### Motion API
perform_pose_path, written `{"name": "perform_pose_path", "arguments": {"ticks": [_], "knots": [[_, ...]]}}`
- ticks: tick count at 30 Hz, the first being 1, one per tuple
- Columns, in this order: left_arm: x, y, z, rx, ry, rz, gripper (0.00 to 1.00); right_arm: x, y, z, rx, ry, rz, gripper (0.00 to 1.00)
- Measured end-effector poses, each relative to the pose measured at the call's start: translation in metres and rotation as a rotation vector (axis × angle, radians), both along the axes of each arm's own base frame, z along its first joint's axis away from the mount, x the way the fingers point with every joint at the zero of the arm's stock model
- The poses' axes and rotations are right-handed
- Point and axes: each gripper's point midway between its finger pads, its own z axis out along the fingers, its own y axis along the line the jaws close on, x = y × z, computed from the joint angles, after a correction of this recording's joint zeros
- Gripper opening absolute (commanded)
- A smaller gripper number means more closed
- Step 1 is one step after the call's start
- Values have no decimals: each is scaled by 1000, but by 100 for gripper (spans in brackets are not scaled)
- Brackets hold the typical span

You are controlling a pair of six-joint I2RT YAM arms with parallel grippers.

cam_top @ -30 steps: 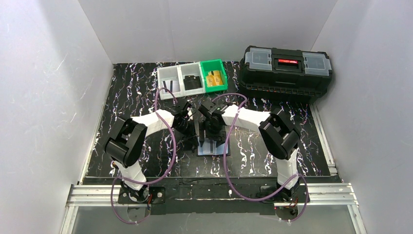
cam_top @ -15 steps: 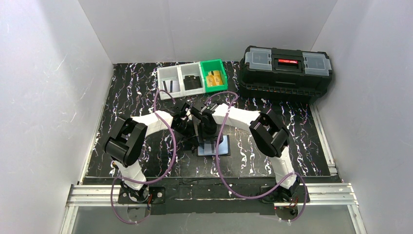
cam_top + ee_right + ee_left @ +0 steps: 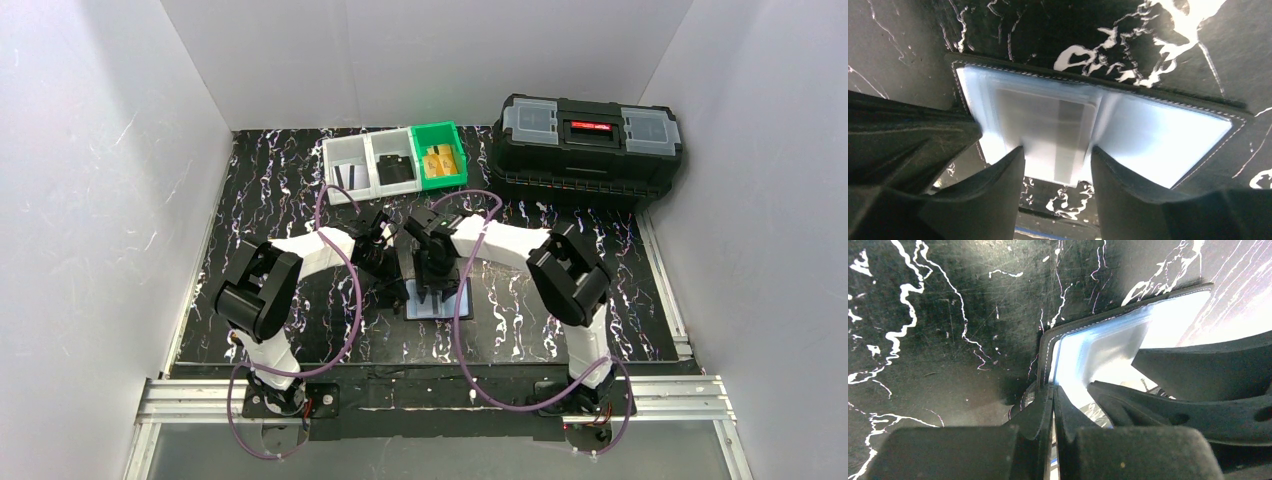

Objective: Take the credit cards out of the card holder
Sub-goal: Remove the credit card from the card holder.

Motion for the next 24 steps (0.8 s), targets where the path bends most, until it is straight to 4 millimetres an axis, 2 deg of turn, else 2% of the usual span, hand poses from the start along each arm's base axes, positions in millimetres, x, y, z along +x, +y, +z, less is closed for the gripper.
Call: {"name": "perform_pose_path", "arguments": {"ticks": [10,11,13,15,19,24], "knots": [[-1,1,1,11,-5,-20,0,3,-13,-2,247,67,-43,21],[-1,1,2,14,-4,-25,0,3,-13,-2,268,72,-45,25],[-3,1,4,19,-3,-37,0,3,-13,-1,304,89,-52,47],[-2,0,6,21,-6,-49,0,3,-9,2,341,107,-57,62],[-2,2,7,37,-7,-52,0,5,1,10,356,69,-43,71],[-3,8,3,63,-5,-19,0,7,-1,13,229,-8,-39,73]]}}
